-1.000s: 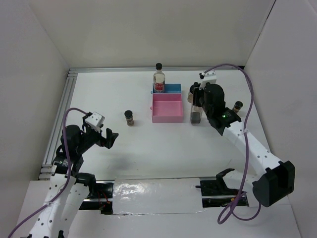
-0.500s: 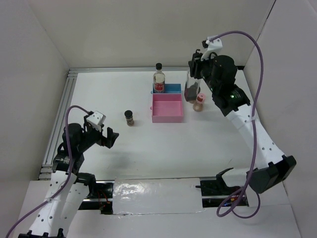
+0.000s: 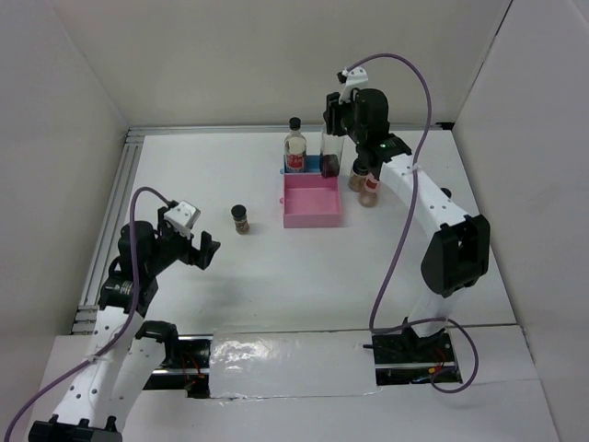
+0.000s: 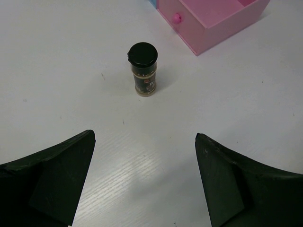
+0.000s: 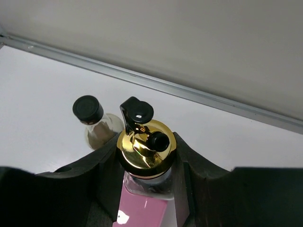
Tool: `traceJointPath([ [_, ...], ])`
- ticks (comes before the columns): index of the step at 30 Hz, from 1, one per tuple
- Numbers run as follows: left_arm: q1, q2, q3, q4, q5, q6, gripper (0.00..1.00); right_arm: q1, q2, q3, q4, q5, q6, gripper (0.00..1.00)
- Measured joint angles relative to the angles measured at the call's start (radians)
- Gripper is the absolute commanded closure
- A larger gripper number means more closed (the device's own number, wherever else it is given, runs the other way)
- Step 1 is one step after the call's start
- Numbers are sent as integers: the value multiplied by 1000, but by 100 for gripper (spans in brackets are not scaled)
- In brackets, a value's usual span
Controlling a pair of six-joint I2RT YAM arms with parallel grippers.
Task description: Organize the condiment bottles
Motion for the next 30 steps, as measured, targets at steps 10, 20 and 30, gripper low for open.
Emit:
traceJointPath([
  [10, 0, 34, 9, 12, 1, 5, 1, -13, 26, 38, 66, -2, 26, 100],
  [20, 0, 66, 9, 42, 1, 7, 1, -18, 90, 75, 146, 23, 93, 100],
  [30, 0, 68, 9, 45, -1, 8, 1, -25, 169, 64, 153, 37, 137, 100],
])
